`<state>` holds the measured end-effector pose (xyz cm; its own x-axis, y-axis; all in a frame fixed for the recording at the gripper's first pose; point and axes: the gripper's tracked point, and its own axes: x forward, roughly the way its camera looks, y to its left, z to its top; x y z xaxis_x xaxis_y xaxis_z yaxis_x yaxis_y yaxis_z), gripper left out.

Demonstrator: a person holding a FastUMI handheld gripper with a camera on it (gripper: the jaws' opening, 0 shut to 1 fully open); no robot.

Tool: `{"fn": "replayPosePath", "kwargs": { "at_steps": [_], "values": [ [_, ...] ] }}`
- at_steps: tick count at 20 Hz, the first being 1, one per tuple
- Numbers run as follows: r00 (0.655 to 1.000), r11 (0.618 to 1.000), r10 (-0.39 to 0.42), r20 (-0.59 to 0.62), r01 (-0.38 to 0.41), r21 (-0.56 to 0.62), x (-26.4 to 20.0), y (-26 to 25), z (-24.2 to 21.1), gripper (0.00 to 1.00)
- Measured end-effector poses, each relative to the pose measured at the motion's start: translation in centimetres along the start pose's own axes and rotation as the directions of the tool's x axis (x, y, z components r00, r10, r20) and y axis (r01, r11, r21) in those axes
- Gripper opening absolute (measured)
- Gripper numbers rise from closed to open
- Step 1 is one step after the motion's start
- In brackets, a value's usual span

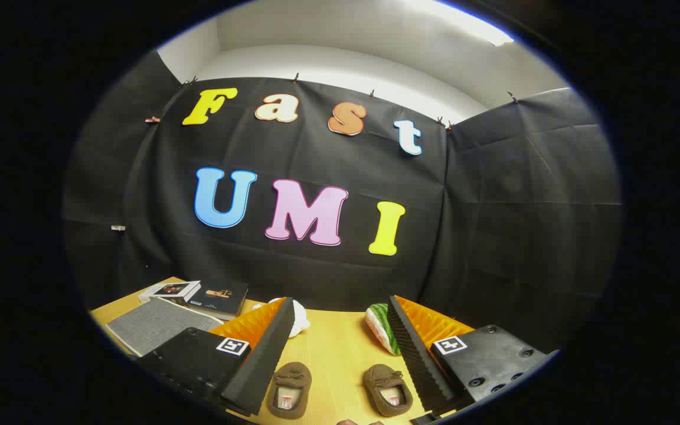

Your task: Open the storage box then place both shoes into the box .Put the left shoe in first, then the right shoe, with the right side of both shoes facing outward in a uniform manner.

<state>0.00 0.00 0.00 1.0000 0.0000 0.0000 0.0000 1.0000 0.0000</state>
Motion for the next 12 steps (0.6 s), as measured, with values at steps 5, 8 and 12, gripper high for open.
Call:
{"fn": "replayPosePath", "kwargs": {
  "at_steps": [5,8,12],
  "values": [
    [0.998,0.998,0.046,-0.030,-0.044,0.054,0.5,1.9,-0.6,0.97],
    [0.998,0.998,0.040,-0.045,-0.037,0.047,0.4,1.8,-1.2,0.97],
    [0.996,0.995,0.060,-0.073,-0.054,0.082,-0.2,2.4,-2.0,0.97]
  ]
}}
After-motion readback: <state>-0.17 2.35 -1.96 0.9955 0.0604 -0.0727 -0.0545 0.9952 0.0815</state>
